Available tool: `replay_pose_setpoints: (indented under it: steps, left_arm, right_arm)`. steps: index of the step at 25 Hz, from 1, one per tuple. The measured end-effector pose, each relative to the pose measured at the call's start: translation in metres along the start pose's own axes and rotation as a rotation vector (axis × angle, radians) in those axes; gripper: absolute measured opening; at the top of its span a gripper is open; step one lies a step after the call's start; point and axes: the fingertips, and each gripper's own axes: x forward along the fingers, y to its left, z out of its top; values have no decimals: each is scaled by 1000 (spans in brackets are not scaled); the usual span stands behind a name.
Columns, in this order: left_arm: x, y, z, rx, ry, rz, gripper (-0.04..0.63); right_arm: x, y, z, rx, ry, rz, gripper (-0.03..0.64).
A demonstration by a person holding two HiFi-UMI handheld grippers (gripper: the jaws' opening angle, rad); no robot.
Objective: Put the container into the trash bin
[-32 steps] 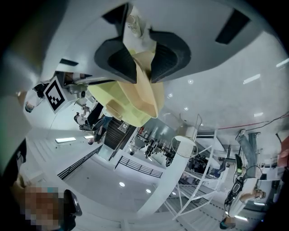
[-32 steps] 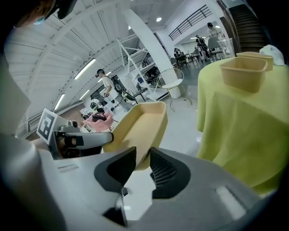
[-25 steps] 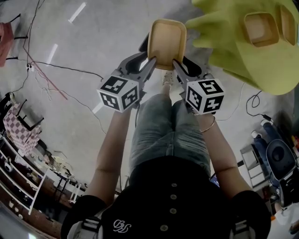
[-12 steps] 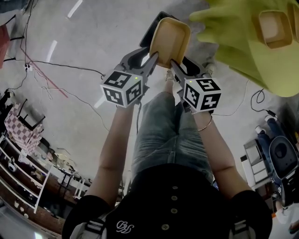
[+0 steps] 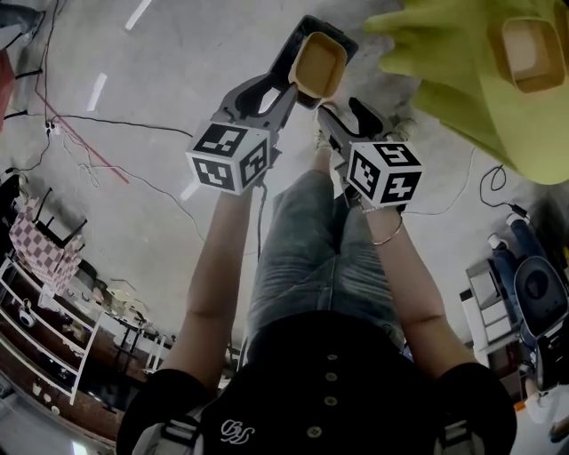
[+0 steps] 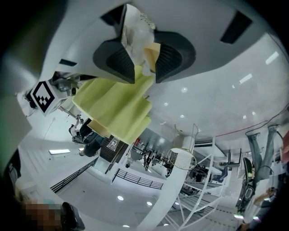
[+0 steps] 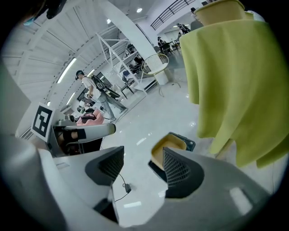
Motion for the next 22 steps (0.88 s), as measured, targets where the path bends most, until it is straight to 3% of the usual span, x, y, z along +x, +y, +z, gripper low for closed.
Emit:
replay_pose_setpoints:
  steps: [11,22]
  left_arm:
    - [-2,-13,13,13,-7,-48,132]
    - [-10,-58,46,57,-69,-122,132]
  right_arm:
    - [-18,-6,16,-2,-28,-5,258]
    - [-65,0,43,-48,-108,-16,258]
